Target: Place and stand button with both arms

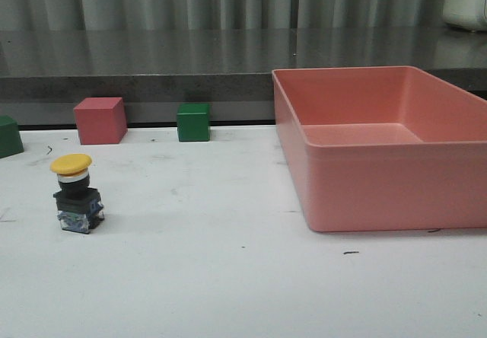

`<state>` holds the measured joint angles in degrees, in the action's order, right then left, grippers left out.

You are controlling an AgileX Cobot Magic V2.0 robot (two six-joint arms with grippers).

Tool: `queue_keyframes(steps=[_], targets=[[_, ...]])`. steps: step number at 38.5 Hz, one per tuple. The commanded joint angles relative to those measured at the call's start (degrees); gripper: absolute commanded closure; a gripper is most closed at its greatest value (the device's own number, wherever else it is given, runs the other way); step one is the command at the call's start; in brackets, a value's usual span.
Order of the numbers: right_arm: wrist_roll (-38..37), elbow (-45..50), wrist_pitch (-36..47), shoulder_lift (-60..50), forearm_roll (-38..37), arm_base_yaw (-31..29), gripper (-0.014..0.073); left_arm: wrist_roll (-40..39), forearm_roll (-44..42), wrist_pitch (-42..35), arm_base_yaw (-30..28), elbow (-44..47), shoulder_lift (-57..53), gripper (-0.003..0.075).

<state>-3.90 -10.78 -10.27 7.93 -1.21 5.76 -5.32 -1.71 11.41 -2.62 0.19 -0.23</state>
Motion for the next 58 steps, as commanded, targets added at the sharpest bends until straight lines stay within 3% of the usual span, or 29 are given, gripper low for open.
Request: queue_keyframes(steps=[1, 10, 15, 58], targets=[[1.78, 2.71, 9.27, -1.29, 2.34, -0.22, 0.0657, -0.60, 0.50, -4.91, -0.07, 0.43, -1.44, 0.0740], [1.78, 12.25, 9.94, -7.49, 4.34, -0.39, 0.0657, -0.60, 0.50, -4.91, -0.07, 0.43, -1.44, 0.0740], [1.78, 12.12, 5.85, -9.74, 4.34, -0.39, 0.0657, -0.60, 0.50, -4.91, -0.07, 0.43, -1.44, 0.0740], [1.78, 12.06, 5.88, -9.55, 4.34, -0.39, 0.0657, -0.60, 0.50, -4.91, -0.07, 0.43, -1.33, 0.0740]])
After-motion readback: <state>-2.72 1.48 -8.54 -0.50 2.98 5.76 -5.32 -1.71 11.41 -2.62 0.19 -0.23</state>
